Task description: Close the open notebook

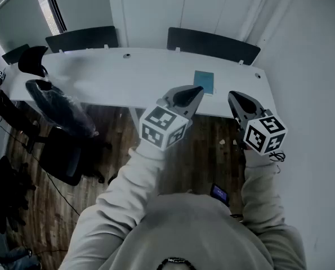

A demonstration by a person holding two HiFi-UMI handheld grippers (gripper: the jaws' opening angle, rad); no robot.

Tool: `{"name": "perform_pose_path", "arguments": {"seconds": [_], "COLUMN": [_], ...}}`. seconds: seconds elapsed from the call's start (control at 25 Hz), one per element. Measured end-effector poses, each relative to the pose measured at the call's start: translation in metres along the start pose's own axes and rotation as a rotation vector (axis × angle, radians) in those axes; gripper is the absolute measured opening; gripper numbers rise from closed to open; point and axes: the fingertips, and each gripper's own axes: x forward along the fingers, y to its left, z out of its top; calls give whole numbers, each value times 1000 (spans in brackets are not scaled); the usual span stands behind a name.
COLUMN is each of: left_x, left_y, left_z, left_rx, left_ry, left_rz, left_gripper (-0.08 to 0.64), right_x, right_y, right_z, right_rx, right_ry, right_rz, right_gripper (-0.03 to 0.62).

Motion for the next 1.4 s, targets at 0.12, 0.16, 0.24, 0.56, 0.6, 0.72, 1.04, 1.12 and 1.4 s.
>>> {"name": "perform_pose_path", "arguments": {"seconds": [0.12,0.16,0.24,0.56,0.6,0.72,1.04,1.12,1.4], "left_x": [5,7,7,8,12,29,80,93,119], "left_y": [-1,-2,-5,13,9,-1,-20,-26,-50], "left_z": [-7,-7,-6,-26,-32,-49,-61,-64,-52], "left_rx": [27,30,16,-22,-32,-30,-33,-39,44], "left_ry": [15,13,-13,-77,-67,-26,8,25,-45], "left_rz": [1,-8,-28,67,52,41,35,41,15], "left_gripper": [-5,-5,-5,-5,-3,-5,-5,-5,-5], "right_x": [2,2,0,-25,-25,-25,-41,-43,-50], "right_y": [-6,-8,-13,-56,-57,-60,-98,-115,-138], "right_z": [-6,-8,-14,-48,-51,-55,-77,-81,-77], "right_rx": [20,27,16,-8,-4,1,74,94,234], "right_ry": [2,0,4,-16,-16,-15,-8,-6,-88], "right_rz": [11,13,-6,-65,-56,-33,14,9,107], "right_gripper": [18,18,18,18,18,18,18,18,18]}}
